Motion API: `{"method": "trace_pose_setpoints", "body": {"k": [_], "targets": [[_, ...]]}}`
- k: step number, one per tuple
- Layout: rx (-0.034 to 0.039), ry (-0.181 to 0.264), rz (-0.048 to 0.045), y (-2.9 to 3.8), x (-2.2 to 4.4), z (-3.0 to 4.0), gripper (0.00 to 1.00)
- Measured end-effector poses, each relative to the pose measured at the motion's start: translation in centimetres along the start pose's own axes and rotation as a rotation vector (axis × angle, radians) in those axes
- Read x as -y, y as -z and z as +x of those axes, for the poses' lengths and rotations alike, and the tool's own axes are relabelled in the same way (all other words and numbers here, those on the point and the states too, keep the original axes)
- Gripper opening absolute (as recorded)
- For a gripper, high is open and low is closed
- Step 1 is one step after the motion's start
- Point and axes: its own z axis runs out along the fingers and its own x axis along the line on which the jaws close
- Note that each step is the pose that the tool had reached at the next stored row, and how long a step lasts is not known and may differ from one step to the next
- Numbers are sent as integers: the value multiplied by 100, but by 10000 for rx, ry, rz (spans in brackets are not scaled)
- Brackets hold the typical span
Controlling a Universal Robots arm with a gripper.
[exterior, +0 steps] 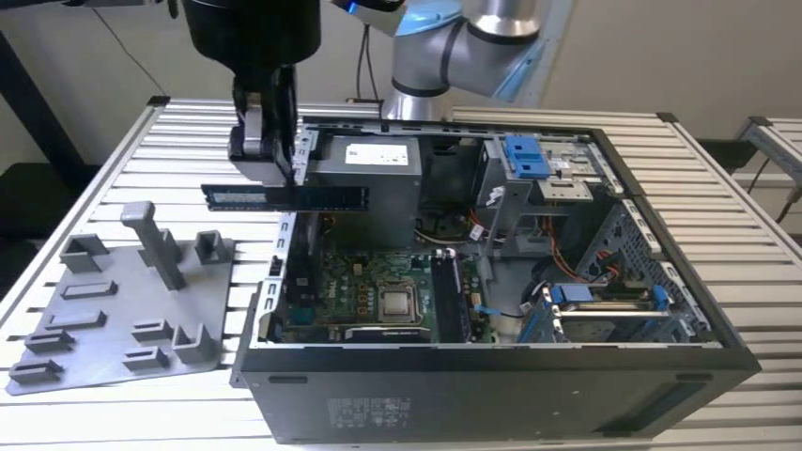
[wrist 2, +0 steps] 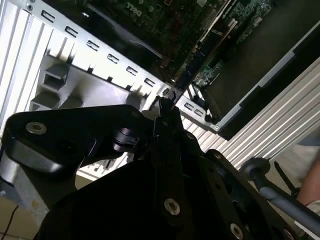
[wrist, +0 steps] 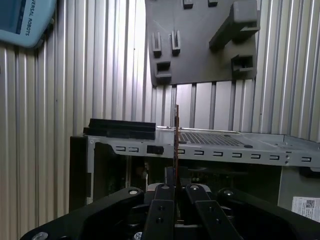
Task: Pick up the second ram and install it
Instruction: 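Pick up the second ram and move it above second insertion slot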
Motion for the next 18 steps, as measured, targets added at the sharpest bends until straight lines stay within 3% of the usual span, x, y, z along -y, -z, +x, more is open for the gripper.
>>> {"method": "trace_pose_setpoints", "body": {"k": [18], "targets": [[2, 3, -59, 26, 781, 29, 14]]}}
